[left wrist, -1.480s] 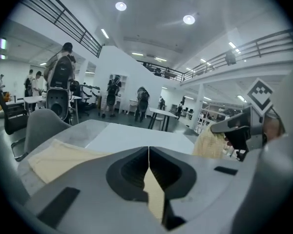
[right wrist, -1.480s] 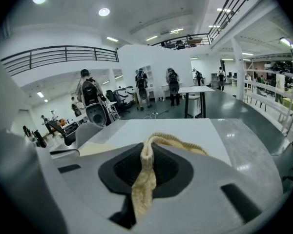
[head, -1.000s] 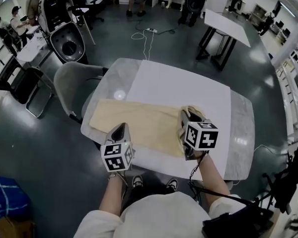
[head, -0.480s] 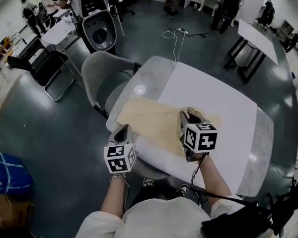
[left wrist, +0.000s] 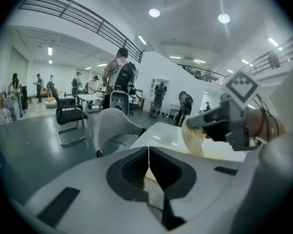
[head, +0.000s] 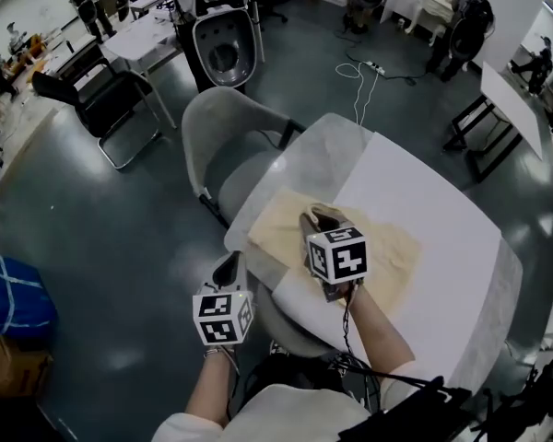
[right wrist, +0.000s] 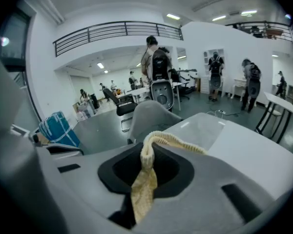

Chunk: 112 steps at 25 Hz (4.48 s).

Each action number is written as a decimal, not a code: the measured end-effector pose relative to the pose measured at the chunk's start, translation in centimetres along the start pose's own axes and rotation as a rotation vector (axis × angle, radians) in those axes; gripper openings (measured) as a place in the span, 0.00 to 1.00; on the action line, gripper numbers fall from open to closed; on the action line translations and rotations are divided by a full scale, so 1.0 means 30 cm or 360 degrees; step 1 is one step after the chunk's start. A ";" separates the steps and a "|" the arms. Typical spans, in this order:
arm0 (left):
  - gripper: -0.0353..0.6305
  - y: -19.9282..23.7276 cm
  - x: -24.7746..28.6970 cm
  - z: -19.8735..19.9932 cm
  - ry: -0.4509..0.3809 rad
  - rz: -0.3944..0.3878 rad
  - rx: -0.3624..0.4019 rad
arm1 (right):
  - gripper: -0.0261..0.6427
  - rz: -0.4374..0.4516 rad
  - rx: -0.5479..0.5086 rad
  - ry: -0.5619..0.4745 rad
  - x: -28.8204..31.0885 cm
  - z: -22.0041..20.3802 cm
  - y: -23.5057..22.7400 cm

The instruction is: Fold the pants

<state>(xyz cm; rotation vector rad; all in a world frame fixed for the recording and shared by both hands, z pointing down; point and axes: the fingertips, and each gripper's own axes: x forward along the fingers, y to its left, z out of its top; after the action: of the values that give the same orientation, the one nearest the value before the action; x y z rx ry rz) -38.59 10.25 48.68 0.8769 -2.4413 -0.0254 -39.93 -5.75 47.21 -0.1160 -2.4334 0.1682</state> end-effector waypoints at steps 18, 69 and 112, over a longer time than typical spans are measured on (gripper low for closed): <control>0.07 0.079 0.143 -0.167 0.0092 -0.0038 -0.0109 | 0.24 -0.0155 0.0346 0.0080 0.095 -0.239 -0.253; 0.07 -0.789 0.396 -0.419 0.0324 -0.0386 0.0242 | 0.18 -0.0672 0.1063 0.0214 -0.435 -1.079 -0.938; 0.07 0.040 0.176 -0.087 0.0082 0.0019 -0.0014 | 0.09 0.0025 0.0725 -0.0127 0.208 -0.004 -0.094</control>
<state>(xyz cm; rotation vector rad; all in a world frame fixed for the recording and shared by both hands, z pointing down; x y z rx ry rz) -41.38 8.46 53.71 0.8489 -2.3967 -0.0096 -44.71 -7.74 51.70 0.0770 -2.4076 0.7380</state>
